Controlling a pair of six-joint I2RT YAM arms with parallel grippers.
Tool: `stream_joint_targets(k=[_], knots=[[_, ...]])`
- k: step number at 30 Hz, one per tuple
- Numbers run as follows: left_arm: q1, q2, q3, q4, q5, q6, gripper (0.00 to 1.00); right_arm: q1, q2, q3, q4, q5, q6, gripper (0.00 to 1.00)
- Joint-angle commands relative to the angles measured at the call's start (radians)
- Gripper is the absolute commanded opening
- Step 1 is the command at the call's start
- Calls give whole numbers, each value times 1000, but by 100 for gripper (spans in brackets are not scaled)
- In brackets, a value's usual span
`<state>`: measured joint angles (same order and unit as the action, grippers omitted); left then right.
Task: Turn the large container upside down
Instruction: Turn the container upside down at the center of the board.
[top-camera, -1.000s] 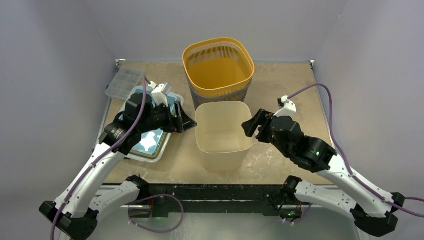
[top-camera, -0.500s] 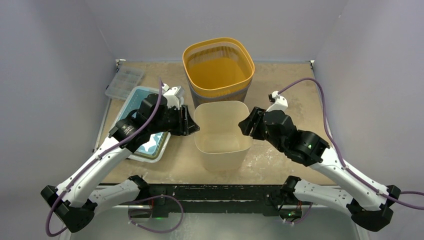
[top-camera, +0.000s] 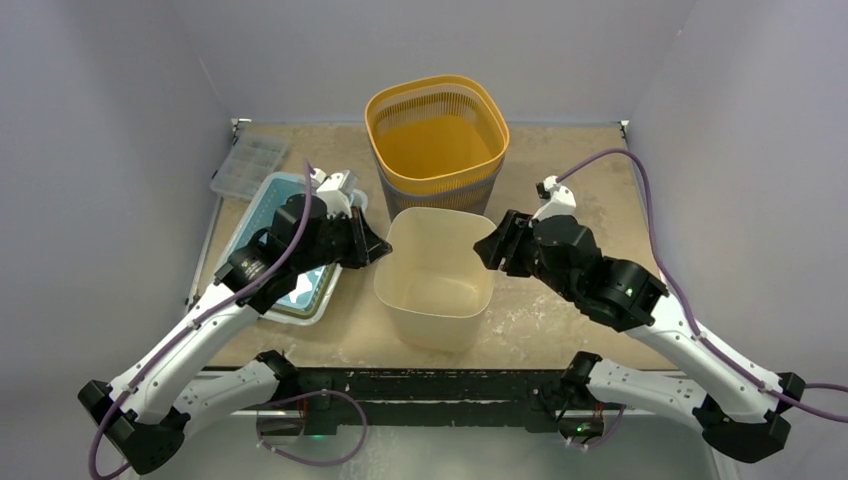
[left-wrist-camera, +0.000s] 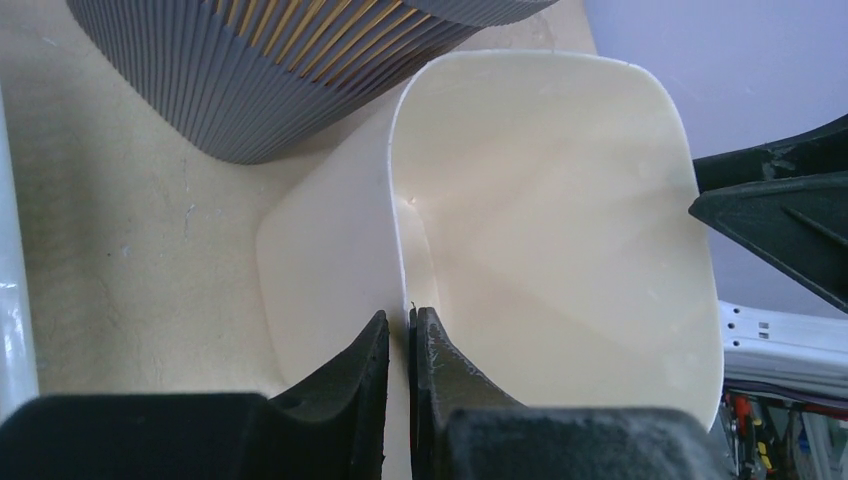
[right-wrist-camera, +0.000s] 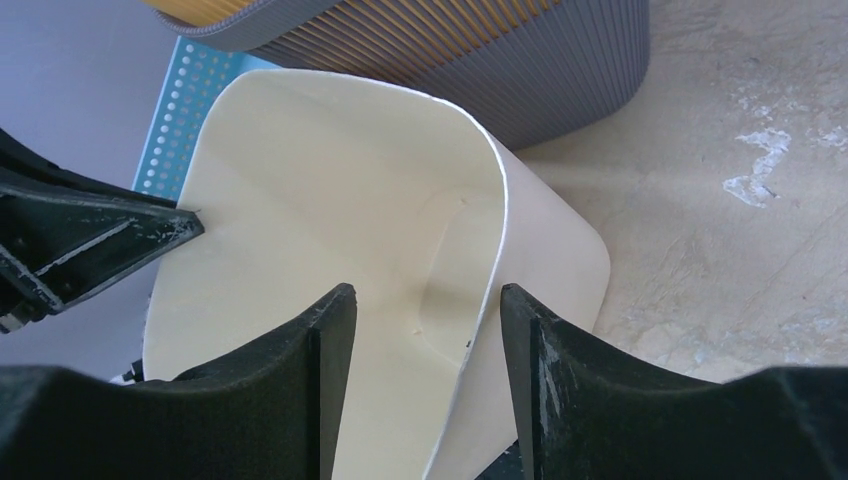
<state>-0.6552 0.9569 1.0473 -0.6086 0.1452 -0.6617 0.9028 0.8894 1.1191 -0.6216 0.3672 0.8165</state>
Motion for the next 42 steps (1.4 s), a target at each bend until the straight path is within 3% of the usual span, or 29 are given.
stream_joint_targets(k=[1, 12, 17, 21, 26, 31, 35, 42], knots=[[-6, -8, -106, 30, 26, -47, 0, 2, -19, 47, 77, -51, -25, 58], [-5, -110, -283, 155, -37, -207, 0, 2, -59, 86, 94, -88, -17, 64], [-5, -81, -257, 124, -28, -156, 0, 3, -65, 92, 62, -76, -18, 68], [-5, 2, -138, -5, -49, -47, 0, 1, -29, 108, 11, -82, -20, 68], [-6, 52, -23, -91, -53, 40, 35, 1, 4, 123, -34, -82, -19, 68], [-6, 97, 75, -180, -60, 117, 46, 3, -7, 117, -32, -56, -6, 70], [-10, 119, 108, -216, -92, 157, 43, 1, -15, 108, -26, -47, -2, 71], [-12, 126, 75, -165, -113, 119, 8, 3, -13, 104, -31, -34, 1, 72]])
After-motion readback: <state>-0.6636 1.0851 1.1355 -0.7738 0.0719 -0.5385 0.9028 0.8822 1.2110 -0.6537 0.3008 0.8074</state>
